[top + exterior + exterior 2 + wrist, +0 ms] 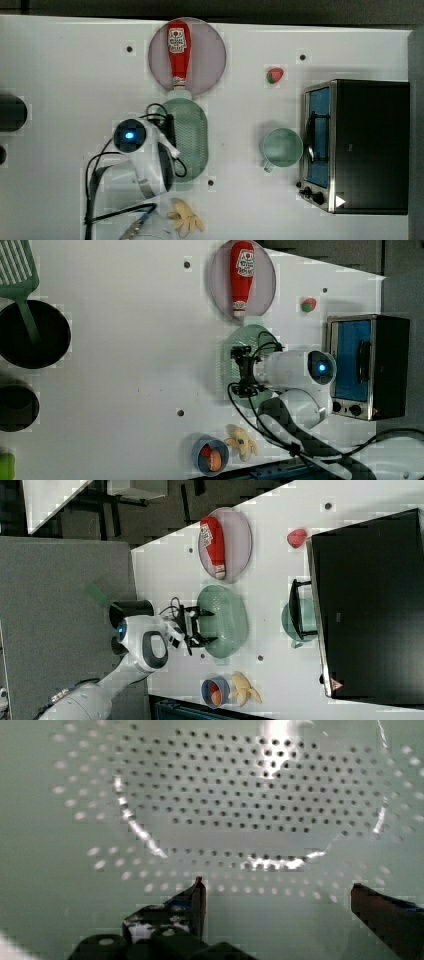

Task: Drag strainer right to left.

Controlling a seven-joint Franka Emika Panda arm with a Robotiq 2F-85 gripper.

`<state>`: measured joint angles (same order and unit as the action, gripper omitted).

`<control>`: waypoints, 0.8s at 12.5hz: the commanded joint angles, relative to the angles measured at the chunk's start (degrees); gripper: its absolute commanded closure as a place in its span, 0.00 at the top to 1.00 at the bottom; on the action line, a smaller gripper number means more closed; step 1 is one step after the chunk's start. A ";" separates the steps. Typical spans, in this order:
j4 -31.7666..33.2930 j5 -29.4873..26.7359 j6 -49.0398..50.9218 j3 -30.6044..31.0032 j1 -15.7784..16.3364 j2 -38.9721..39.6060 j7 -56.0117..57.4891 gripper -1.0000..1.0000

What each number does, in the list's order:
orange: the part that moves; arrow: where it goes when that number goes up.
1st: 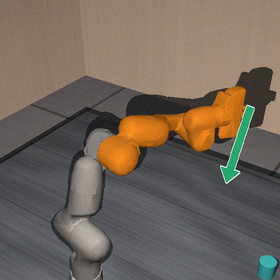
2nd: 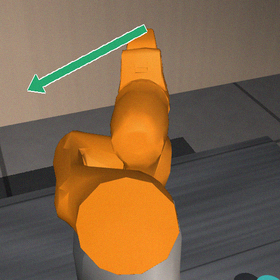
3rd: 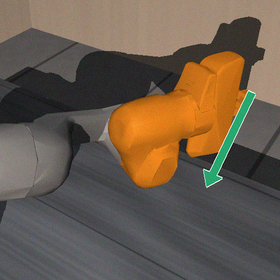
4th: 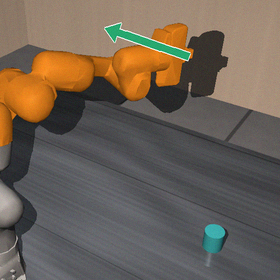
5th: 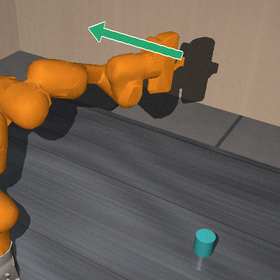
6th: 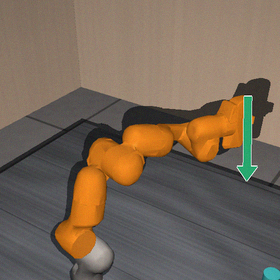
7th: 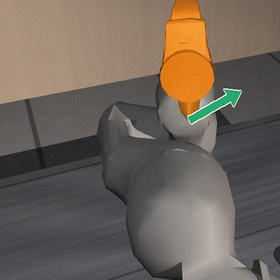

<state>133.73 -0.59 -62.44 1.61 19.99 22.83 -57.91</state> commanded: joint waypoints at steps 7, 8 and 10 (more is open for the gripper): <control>-10.57 -1.83 1.98 0.16 10.02 6.96 -10.32 1.00; -11.52 -2.92 3.45 0.62 10.32 7.10 -10.43 1.00; -13.34 -5.42 5.67 1.31 10.98 7.59 -10.44 1.00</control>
<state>123.21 -4.51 -56.48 2.74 29.63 30.47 -65.91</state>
